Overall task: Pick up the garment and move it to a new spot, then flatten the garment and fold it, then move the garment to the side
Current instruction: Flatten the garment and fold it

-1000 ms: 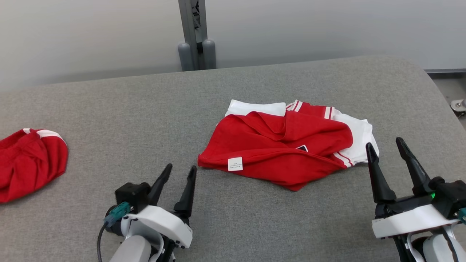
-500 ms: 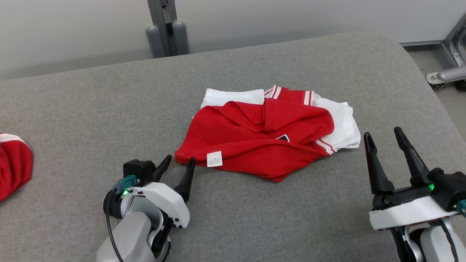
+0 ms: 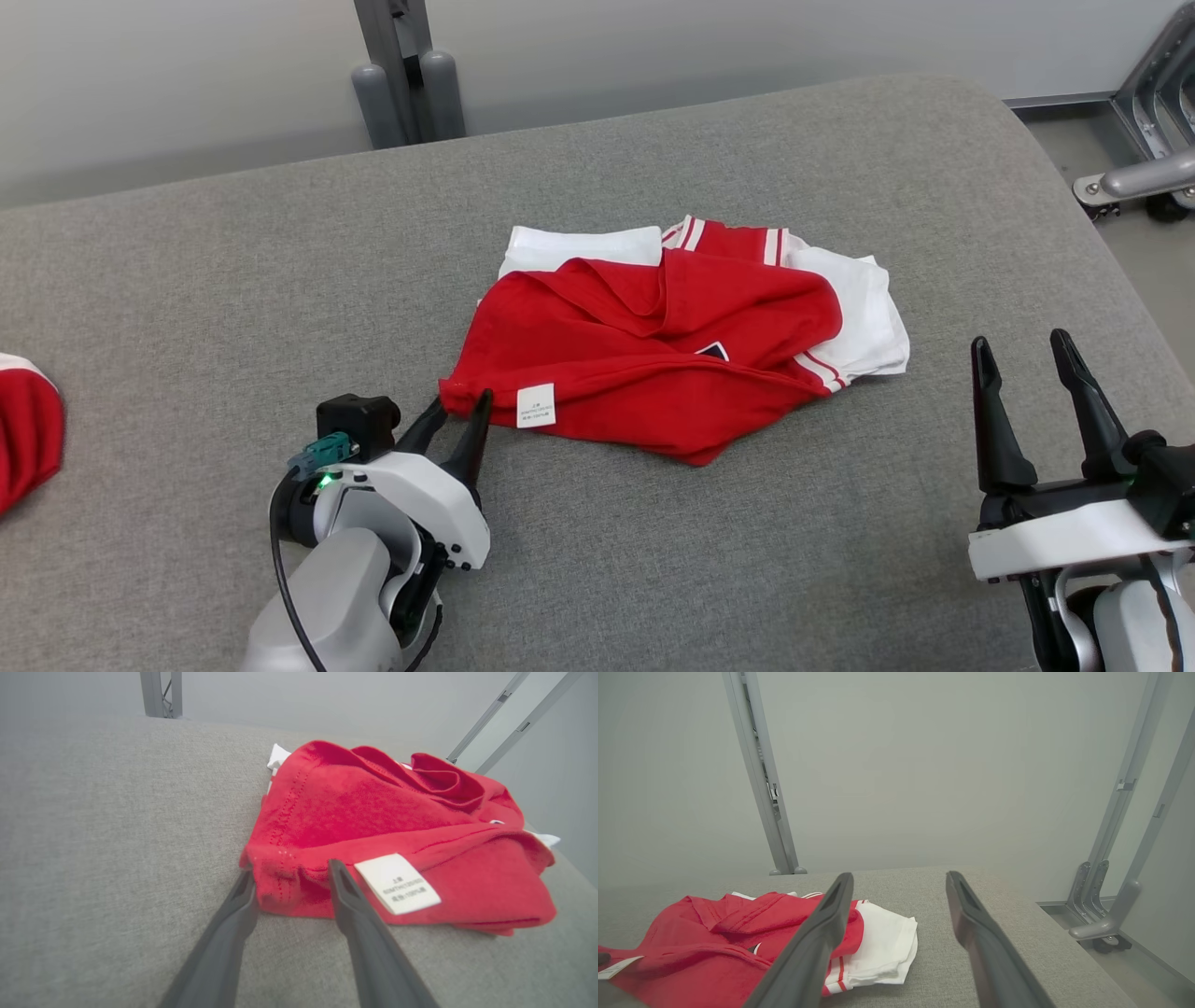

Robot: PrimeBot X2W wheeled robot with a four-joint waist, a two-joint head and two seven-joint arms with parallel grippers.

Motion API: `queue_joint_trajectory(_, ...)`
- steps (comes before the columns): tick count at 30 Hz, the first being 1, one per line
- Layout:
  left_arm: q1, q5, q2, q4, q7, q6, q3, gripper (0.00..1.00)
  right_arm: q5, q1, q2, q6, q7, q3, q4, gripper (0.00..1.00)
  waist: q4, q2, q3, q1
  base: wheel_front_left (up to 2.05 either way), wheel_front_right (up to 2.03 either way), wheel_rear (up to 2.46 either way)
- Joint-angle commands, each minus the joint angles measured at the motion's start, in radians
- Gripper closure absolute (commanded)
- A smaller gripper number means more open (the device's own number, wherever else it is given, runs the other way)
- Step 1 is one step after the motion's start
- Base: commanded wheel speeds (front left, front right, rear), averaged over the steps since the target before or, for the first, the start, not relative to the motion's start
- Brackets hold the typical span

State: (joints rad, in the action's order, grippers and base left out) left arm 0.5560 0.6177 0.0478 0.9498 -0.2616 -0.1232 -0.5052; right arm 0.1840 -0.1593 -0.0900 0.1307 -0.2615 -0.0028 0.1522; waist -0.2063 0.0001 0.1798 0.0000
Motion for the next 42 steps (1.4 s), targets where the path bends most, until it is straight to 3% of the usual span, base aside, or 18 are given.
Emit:
queue_joint_trajectory(1,0.005,-0.001,0.005,-0.007,-0.003,-0.005,-0.001,1.00,-0.005,-0.010,0.002,0.000,-0.004,-0.008,0.008,0.00,0.004,-0.0001,-0.003,0.0000,0.00,0.00,0.00)
queue_joint_trajectory(8,-0.023,-0.051,0.013,-0.077,-0.004,0.012,0.064,1.00,-0.019,0.001,0.005,0.000,-0.004,-0.021,0.020,0.00,0.030,-0.0001,-0.025,0.0000,0.00,0.00,0.00)
queue_joint_trajectory(14,-0.094,-0.145,0.027,-0.315,-0.004,0.059,0.243,1.00,-0.032,0.016,0.008,0.000,-0.004,-0.042,0.033,0.00,0.074,-0.0001,-0.057,0.0000,0.00,0.00,0.00)
queue_joint_trajectory(19,-0.188,-0.281,0.016,-0.591,-0.004,0.035,0.397,1.00,-0.043,0.023,0.014,0.000,-0.004,-0.056,0.047,0.00,0.128,-0.0001,-0.091,0.0000,0.00,0.00,0.00)
queue_joint_trajectory(24,-0.258,-0.330,0.006,-0.686,-0.002,0.022,0.447,1.00,-0.045,0.033,0.018,0.000,-0.004,-0.058,0.072,0.00,0.167,-0.0001,-0.112,0.0000,0.00,0.00,0.00)
queue_joint_trajectory(31,-0.381,-0.367,0.004,-0.657,-0.002,0.010,0.431,1.00,-0.036,0.049,0.025,0.000,-0.004,-0.064,0.143,0.00,0.228,-0.0001,-0.142,0.0000,0.00,0.00,0.00)
queue_joint_trajectory(42,-0.419,-0.379,0.004,-0.476,-0.002,0.009,0.355,1.00,0.047,-0.025,-0.001,0.000,-0.004,0.000,0.405,0.00,0.275,-0.0001,-0.155,0.0000,0.00,0.00,0.00)
